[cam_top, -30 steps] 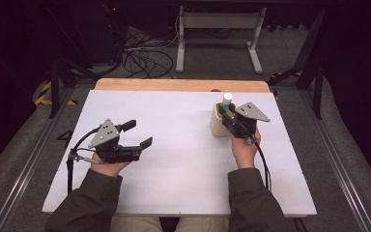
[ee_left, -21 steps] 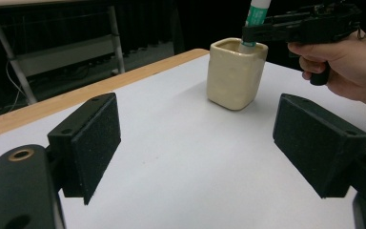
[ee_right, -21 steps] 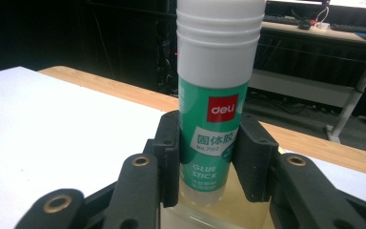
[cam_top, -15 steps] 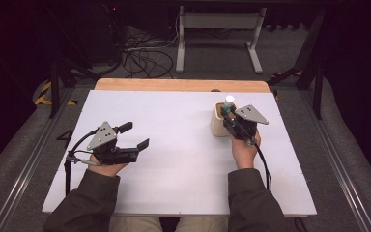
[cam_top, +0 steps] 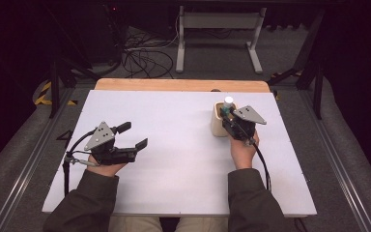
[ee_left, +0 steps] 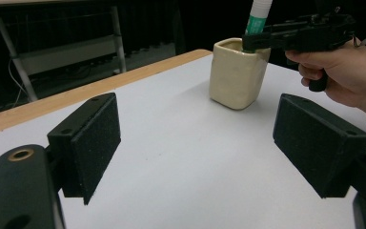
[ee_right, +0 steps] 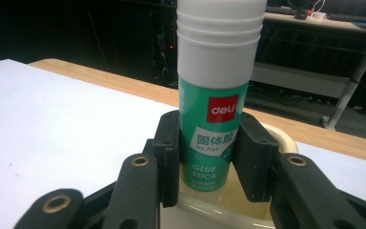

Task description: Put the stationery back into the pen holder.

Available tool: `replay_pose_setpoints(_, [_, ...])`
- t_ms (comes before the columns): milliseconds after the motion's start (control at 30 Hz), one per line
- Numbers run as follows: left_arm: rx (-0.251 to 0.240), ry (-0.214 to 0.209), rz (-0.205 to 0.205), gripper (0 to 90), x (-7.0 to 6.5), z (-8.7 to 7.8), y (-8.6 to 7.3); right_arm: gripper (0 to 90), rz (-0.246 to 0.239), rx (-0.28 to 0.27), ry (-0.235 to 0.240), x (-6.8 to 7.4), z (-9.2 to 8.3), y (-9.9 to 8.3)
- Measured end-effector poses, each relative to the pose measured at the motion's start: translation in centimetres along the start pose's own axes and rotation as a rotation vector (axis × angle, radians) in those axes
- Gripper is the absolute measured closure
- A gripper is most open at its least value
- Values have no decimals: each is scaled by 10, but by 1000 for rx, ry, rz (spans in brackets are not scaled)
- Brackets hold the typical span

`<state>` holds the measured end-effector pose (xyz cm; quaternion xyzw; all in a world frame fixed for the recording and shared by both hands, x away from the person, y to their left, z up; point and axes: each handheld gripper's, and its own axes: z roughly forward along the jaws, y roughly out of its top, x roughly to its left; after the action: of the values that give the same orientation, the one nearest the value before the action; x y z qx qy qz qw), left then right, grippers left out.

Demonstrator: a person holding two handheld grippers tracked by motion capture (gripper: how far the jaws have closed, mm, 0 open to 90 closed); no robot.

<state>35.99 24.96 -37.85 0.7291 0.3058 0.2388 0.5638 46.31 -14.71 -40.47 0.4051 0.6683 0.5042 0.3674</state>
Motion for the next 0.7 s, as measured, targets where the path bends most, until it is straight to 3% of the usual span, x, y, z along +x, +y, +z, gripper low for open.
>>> replay_pose_setpoints(700, [-4, 4, -7, 172, 3, -2, 0, 648, 39, 15, 21, -4, 3, -3])
